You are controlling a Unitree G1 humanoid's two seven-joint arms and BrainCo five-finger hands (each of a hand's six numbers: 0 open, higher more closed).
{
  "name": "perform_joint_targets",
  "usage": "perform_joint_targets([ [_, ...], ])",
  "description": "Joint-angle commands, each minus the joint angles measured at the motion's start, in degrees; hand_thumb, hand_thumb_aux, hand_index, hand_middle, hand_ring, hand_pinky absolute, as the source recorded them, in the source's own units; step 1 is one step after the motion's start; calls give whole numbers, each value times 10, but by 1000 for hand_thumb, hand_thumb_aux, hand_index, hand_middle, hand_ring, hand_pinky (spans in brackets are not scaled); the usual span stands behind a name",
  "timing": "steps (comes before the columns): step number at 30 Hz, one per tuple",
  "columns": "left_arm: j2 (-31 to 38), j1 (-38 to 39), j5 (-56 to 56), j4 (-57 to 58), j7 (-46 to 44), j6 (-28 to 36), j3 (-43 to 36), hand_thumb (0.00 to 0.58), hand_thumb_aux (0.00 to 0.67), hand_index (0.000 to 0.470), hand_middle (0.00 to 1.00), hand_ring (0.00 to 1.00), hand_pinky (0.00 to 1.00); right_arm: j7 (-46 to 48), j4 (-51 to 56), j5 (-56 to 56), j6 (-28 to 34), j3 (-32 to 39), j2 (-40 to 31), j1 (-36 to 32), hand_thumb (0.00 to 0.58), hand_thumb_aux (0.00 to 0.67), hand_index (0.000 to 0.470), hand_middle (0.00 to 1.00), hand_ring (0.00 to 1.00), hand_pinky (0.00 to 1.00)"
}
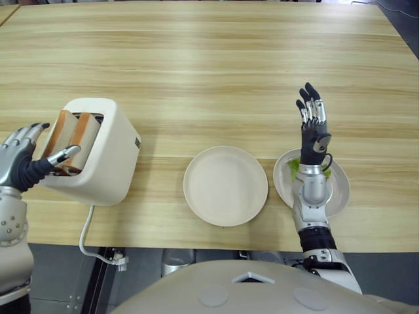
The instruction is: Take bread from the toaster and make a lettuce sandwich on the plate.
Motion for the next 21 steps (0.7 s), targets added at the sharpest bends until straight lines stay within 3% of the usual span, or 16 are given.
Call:
perform_joint_targets([
  [1,8,2,13,22,-2,20,3,0,0,0,0,0,0,-3,14,-3,-1,-3,2,-1,0,0,0,0,0,0],
  [21,31,-32,22,62,11,47,-14,0,0,0,0,0,0,-14,28,-20,-14,2,5,-2,0,0,0,0,0,0],
])
